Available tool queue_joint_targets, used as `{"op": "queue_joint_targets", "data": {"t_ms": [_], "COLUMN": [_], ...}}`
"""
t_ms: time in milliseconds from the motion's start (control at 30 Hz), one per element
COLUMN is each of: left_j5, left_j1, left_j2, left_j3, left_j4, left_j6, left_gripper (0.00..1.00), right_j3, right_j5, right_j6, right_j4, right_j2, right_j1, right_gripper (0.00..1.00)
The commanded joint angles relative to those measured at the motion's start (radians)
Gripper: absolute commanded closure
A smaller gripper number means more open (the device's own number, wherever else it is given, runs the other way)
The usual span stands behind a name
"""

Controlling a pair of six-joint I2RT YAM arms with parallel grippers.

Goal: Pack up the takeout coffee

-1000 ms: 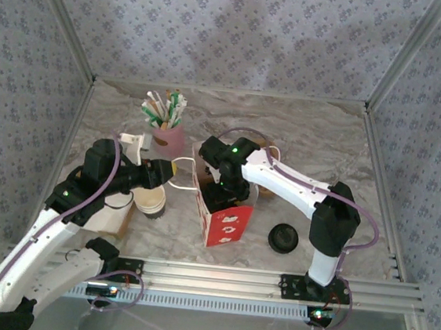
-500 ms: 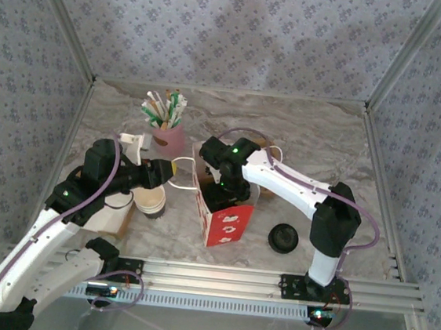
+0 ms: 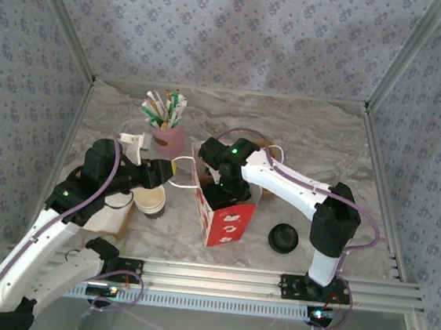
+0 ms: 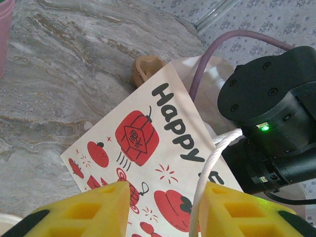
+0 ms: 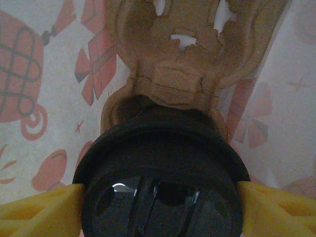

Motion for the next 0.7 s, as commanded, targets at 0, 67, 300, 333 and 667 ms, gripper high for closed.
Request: {"op": "queue_joint_targets", "data": {"t_ms": [0,67,300,333,667], "left_j5": [-0.013,-0.012,-0.013,-0.012,-0.012], "left_j1": [-0.007,-0.006,-0.006,-0.006,-0.007], "left_j2": [-0.011,-0.011,-0.011,-0.011,-0.008], "left_j3": [-0.002,-0.005,-0.007,-0.007,-0.005], "left_j4": [0.004,0.005,0.006,0.006,0.01], "left_j6": [-0.007,-0.006,-0.009,-0.008,-0.009], "left_gripper": [0.6,0.6,0.6,0.6,0.6], "right_j3": [0.039,0.051,0.078,0.079,0.11], "right_j5": [0.022,0.029,0.041,0.042,0.057], "right_j6": [0.011,0.015,0.021,0.022,0.027], "right_j4": [-0.055,-0.065,-0.095,-0.098,-0.121], "right_j2": [-0.014,-0.017,-0.02,-0.02,-0.023], "right_j1": [0.007,0.007,0.012,0.011,0.014], "right_gripper": [0.19,0.18,0.16,0.16,0.12]}}
